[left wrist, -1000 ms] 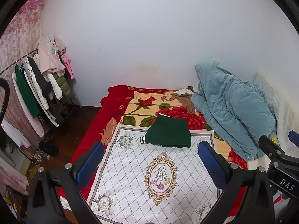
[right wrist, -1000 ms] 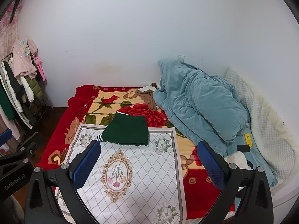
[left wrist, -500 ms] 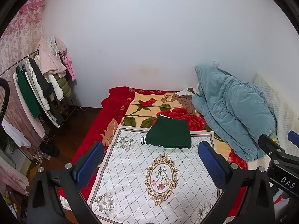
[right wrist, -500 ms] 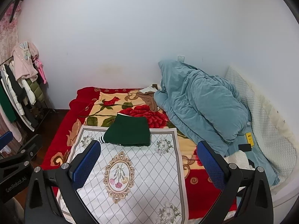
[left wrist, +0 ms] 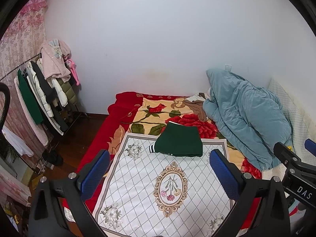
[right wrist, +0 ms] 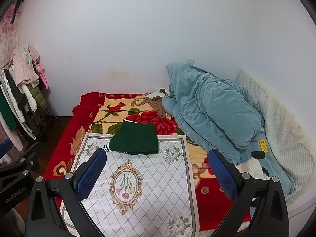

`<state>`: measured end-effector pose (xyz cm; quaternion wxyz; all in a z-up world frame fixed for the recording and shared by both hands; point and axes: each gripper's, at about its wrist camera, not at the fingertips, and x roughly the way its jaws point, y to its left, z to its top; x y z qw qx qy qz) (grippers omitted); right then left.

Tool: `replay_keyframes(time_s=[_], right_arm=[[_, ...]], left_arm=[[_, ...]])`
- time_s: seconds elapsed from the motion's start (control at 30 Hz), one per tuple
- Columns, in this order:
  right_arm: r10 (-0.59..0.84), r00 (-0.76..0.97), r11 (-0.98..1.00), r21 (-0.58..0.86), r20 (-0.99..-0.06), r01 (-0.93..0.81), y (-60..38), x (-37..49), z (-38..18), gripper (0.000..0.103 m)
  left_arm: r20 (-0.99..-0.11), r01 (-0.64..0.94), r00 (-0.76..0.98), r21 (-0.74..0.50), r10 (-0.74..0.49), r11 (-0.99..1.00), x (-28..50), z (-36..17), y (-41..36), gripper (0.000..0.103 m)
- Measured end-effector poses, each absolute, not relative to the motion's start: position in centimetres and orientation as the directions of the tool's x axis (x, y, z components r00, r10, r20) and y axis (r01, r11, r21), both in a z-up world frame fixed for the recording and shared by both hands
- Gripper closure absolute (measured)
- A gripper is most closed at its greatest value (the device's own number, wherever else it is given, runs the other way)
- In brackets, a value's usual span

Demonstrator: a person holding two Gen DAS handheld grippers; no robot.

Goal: Fold large clothes

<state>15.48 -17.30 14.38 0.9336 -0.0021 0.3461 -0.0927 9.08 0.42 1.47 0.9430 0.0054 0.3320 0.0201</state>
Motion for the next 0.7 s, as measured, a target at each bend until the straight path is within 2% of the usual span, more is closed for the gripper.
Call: replay_keyframes(time_s=[0.7], right_arm=[[-0.186, 0.747, 0.981, -0.071, -0.638, 0.183, -17.2, 14.5, 14.7, 0.000]], left_arm=[[-0.620, -0.046, 0.783, 0.023, 0.051, 0.999, 8.8, 2.1, 1.2, 0.000]])
